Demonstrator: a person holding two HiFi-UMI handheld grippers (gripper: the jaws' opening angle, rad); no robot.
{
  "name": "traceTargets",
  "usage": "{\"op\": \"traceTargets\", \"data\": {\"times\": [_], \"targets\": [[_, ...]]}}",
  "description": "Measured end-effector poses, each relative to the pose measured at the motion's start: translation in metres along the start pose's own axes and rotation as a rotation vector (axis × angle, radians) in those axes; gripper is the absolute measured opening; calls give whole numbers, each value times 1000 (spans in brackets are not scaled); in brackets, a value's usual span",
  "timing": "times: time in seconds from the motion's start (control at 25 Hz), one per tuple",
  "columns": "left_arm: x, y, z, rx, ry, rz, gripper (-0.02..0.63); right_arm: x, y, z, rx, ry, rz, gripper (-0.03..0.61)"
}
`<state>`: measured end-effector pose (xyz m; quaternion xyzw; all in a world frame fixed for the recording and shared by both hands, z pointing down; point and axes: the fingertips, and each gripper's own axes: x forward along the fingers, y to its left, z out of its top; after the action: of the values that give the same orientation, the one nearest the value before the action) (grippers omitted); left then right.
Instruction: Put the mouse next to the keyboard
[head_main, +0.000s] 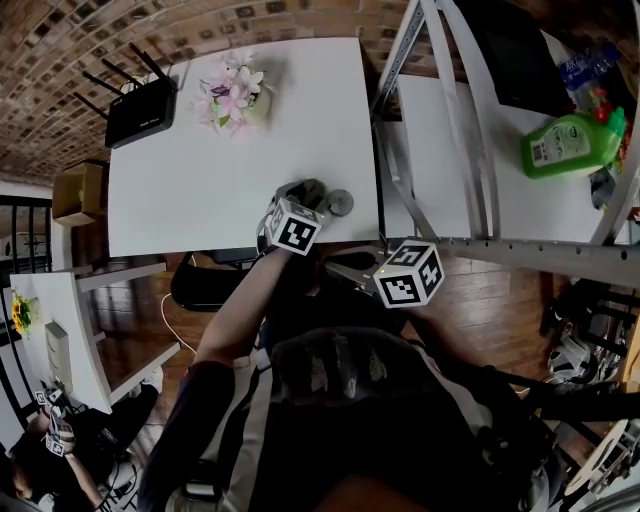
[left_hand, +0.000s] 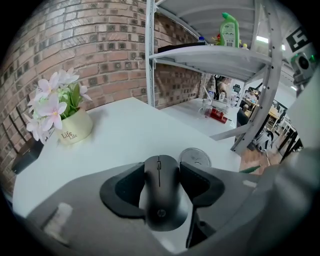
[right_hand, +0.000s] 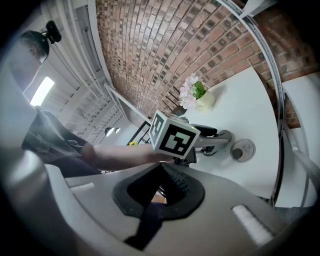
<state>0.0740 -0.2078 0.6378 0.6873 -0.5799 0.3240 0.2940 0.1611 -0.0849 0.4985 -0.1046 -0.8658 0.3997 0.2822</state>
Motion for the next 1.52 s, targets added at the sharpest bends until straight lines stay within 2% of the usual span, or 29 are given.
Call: {"op": "traceTargets", "data": {"times": [0.16,0.64,0.92,1.16,1.52], "targets": [[0,0,0,-14,-20,12,229,0,0,0,-1,-1,6,5],[5,-2,4,20,24,9,230,-6,-1,1,-10,-13,7,5],[7,-3,4,92,62,32,229,-9,0,0,-12,-19,2,5],[7,-3,3,70,62,30,229,-8,1,-4,-6,-15,16,5],[7,-2,2,93,70,47,232,-10,1,-13,11,-16,31,5]]}}
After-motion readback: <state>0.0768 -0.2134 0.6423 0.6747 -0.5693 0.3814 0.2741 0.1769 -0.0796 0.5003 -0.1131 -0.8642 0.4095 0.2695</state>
